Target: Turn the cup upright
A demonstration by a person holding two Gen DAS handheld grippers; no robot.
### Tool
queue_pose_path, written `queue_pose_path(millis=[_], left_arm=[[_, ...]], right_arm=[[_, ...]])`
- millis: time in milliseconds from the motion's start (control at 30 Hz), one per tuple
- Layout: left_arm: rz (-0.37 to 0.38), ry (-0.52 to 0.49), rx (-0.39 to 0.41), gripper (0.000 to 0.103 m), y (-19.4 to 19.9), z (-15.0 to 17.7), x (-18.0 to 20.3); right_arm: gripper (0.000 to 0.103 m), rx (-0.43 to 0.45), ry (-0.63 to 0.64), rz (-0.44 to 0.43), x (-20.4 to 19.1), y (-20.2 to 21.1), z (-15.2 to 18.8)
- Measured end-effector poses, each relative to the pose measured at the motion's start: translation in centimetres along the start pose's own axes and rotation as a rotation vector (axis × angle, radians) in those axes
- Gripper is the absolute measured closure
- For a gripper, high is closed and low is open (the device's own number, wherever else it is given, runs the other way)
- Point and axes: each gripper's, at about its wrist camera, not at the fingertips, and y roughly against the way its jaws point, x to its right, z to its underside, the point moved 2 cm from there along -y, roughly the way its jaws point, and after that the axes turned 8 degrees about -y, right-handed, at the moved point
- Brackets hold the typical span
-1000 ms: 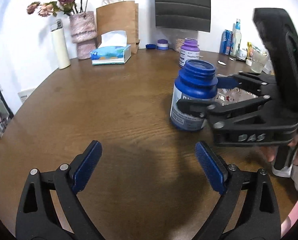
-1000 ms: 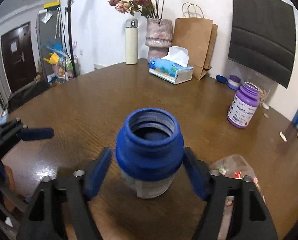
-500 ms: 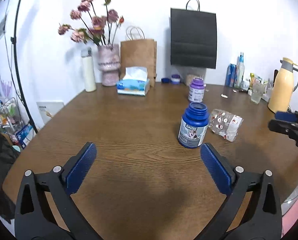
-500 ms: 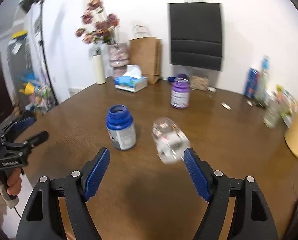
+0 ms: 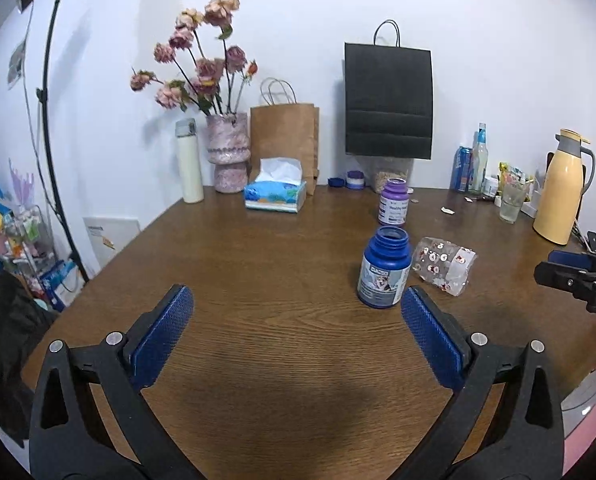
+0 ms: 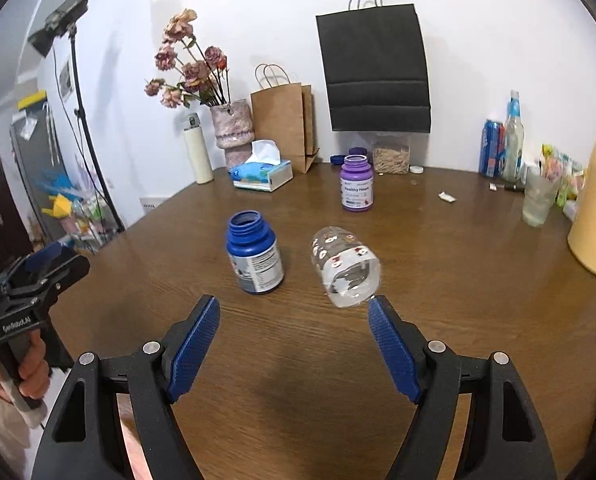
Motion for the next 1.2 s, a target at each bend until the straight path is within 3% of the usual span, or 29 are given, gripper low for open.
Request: queue_pose_path(millis=[133, 233, 300, 433, 533, 667, 833, 1200], left_arm=[[-0.004, 0.003, 0.049, 0.0, 3.2, 1.0, -0.2], [-0.05, -0.03, 0.1, 0.0, 6.5, 3.1, 0.0], [-0.068, 0.009, 0.117, 0.0, 8.7, 4.4, -0.2], [-0.006, 0.082, 0.134, 0.0, 13.2, 7.1, -0.1], [0.034, 0.024, 0.132, 0.0, 15.1, 8.8, 0.6], [0.003, -0.068, 0.12, 0.0, 15.8, 10.5, 1.9], [0.037, -0.066, 0.127, 0.0, 15.7, 10.3, 2.6], [0.032, -0.046, 0.162, 0.0, 16.6, 10.4, 2.5]], right_arm=[[0.022, 0.058, -0.004, 0.026, -1.0, 2.5, 1.5], [0.022, 0.119, 0.046, 0.055, -2.7, 5.1, 3.3], [0.022, 0.149, 0.078, 0.065, -3.9, 6.9, 5.0], [0.022, 0.16, 0.038, 0.038, -5.5, 9.7, 8.8], [0.022, 0.138, -0.016, 0.026, -6.5, 11.4, 12.6], [0.022, 0.123, 0.087, 0.03, -8.2, 12.9, 16.2], [0.022, 0.18, 0.152, 0.03, -9.6, 13.8, 16.4], [0.022, 0.21, 0.148, 0.049, -9.4, 14.3, 16.3]])
